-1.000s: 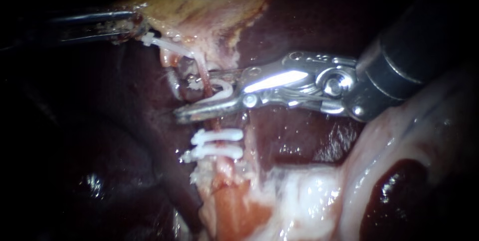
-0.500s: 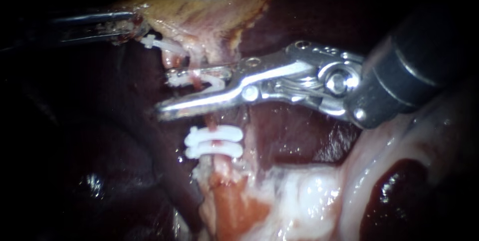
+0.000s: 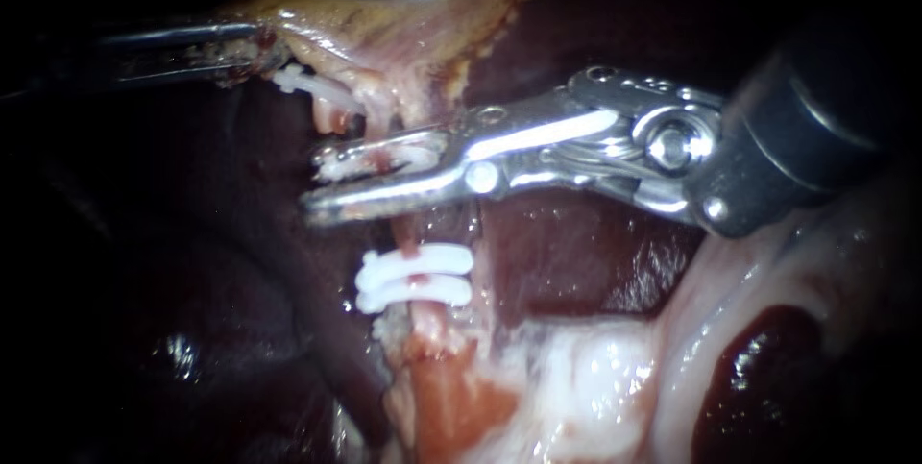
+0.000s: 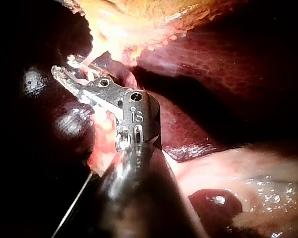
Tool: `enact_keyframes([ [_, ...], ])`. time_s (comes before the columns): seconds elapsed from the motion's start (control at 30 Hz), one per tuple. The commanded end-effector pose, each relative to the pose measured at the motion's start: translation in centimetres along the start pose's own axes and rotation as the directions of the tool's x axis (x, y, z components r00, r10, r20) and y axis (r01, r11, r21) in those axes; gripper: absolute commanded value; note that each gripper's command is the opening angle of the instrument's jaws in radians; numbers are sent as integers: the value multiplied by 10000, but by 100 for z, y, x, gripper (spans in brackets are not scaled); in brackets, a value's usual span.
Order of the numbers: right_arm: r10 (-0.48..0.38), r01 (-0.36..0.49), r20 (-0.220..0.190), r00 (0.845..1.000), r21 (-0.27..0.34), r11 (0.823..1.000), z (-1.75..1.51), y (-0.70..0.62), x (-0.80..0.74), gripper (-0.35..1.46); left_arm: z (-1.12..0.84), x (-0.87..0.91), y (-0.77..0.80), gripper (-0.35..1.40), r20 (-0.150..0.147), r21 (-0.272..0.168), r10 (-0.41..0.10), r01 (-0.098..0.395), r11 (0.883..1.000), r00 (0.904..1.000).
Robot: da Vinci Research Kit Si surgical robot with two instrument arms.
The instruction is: Clipping third clip right tube
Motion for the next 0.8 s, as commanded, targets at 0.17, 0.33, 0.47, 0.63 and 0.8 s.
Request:
enact_keyframes([
  [0.17, -6, 6, 9, 10000, 20, 10000, -1, -1, 0, -33, 0, 0, 0, -35, -1, 6, -2, 2, 10000, 10000],
  [0.33, -11, 11, 14, 10000, 94, 10000, -6, -3, -2, -35, 0, 0, 0, -35, -1, 6, -2, 2, 10000, 10000],
  [0.47, -10, 10, 42, 10000, 84, 10000, -7, -3, -2, -35, 0, 0, 0, -35, -1, 7, -2, 2, 10000, 10000],
  [0.63, -14, 14, 45, 10000, 85, 10000, -7, -3, -3, -35, 0, 0, 0, -35, -1, 7, -2, 2, 10000, 10000],
  [0.8, -21, 21, 85, 10000, 24, 10000, -7, 2, -4, -31, 1, 0, 0, -35, -2, 7, -2, 2, 10000, 10000],
])
